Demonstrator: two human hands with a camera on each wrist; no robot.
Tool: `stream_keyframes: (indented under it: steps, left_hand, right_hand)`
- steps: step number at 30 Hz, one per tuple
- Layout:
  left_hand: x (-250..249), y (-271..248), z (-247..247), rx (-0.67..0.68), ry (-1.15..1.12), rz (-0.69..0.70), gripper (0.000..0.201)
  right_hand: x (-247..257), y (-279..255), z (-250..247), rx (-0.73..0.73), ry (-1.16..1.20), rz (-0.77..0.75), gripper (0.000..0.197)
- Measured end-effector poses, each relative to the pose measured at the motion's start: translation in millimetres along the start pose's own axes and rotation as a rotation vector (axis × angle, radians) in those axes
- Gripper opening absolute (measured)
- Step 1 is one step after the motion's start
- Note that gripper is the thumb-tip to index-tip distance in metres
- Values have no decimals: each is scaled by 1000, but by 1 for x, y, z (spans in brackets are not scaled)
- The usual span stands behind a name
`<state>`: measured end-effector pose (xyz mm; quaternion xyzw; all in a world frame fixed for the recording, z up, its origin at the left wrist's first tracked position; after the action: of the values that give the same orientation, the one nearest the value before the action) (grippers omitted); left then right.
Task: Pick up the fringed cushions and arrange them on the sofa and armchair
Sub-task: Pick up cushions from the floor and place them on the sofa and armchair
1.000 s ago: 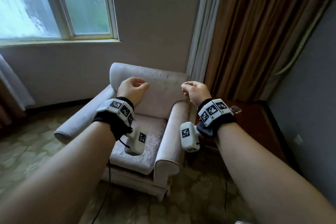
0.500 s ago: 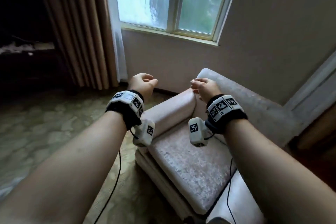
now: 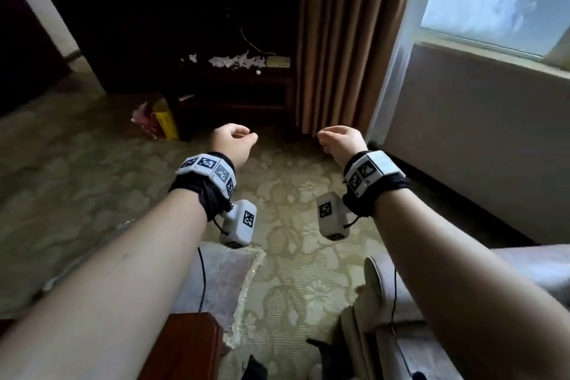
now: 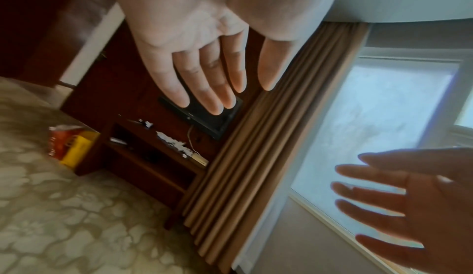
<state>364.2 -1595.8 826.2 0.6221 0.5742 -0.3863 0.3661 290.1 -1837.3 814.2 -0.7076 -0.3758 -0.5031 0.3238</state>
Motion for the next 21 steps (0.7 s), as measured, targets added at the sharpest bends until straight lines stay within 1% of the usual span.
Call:
stream_keyframes:
  steps: [3,5,7,10,14,17,20,21]
  left_hand:
    - [22,49,-38,-115,-13,-68,16]
    - [44,76,-71,-205,-15,-142,9]
    - [71,99,-105,-292,-22,-212,8]
    - [114,132,-149,-394,-37,-302,10]
    - [173,180,-194,-507,-54,-402,25]
    - [211,207,-214,-575,-78,-485,27]
    - [234,225,-240,-645,-81,-546,29]
    - [241,227,-251,-672,-81,-570,29]
  right_hand:
    - [24,59,73,155,-23,-17,21]
    - [42,85,128,264,-52,-25,11]
    - [58,106,183,346,-86,-46,4]
    - [73,138,269,459,-131,-94,16]
    - [78,175,377,604,-200,-99,11]
    - [75,201,447,698,-261,-107,19]
    - [80,217,513,818,-318,-133,12]
    - [82,218,535,869,-343,-147,15]
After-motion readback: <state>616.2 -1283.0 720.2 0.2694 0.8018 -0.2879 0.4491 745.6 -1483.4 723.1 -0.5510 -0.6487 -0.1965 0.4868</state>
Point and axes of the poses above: each hand's wrist, its own y-axis towards the middle knuckle, its own z-axis out of the palm, x = y × z, the point moved 9 cm from there along y, towards the middle knuckle
